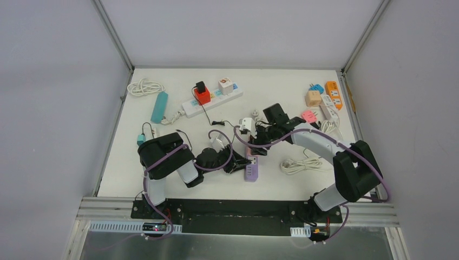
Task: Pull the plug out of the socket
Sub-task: Remove the plug from the socket.
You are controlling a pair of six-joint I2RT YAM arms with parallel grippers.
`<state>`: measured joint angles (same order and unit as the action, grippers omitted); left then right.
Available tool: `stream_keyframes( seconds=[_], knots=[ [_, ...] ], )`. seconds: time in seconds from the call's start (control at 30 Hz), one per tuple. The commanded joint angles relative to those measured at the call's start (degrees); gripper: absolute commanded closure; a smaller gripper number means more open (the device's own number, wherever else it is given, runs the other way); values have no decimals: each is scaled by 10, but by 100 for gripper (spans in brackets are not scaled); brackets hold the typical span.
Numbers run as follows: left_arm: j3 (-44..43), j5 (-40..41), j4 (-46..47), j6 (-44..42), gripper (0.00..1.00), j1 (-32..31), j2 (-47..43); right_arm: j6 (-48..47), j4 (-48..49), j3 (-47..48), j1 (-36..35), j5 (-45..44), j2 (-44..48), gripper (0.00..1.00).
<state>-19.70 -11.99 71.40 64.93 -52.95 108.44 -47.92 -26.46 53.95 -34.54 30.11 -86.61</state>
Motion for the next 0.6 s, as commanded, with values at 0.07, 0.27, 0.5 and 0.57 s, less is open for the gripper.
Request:
stream_keyframes(
  seconds=[0.07, 0.27, 0.5, 0.57],
  knots=[
    [-9, 7, -68, -30, 100, -13, 6, 23, -84, 46, 26, 68, -62, 100],
    [-14, 6, -74, -33, 100, -13, 6, -6, -72, 25, 13, 22, -50, 100],
    [-17, 2, -80, -37, 100, -12, 5, -42, -43, -3, -33, -16, -25, 100],
    [-18, 0, -82, -39, 100, -13, 5, -28, -65, 17, -27, 2, -43, 100]
  ],
)
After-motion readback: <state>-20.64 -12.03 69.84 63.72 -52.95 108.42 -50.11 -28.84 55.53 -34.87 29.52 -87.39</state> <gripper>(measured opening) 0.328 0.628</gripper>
